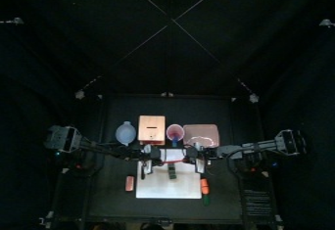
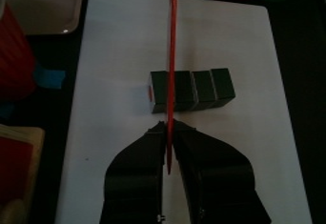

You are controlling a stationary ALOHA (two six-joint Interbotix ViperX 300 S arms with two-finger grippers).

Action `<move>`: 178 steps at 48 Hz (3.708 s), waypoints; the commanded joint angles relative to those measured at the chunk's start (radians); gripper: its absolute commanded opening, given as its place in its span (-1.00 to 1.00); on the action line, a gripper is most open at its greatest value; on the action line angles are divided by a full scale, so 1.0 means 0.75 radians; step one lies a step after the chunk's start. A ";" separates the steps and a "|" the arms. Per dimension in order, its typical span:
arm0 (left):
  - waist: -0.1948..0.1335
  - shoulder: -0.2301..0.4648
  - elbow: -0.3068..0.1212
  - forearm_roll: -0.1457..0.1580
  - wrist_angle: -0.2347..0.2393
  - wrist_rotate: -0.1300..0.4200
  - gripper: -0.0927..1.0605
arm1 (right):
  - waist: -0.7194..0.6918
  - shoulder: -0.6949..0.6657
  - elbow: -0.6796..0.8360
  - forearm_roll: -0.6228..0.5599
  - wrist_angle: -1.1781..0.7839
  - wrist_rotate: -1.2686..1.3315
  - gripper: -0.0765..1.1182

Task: Place sushi on board then cut the sushi with the knife then place the pieces on the plate
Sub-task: Cut the sushi into 4 pieces

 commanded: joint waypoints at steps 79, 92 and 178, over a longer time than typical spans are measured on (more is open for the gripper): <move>-0.025 0.121 -0.102 -0.053 0.084 -0.004 -0.03 | -0.047 0.155 0.049 0.063 0.041 0.002 -0.23; -0.025 0.153 -0.112 -0.051 0.086 -0.002 -0.03 | -0.043 0.223 0.049 0.078 0.041 0.002 -0.23; -0.094 0.072 -0.151 -0.016 0.200 -0.006 -0.03 | -0.037 0.049 -0.041 0.155 0.327 0.004 -0.23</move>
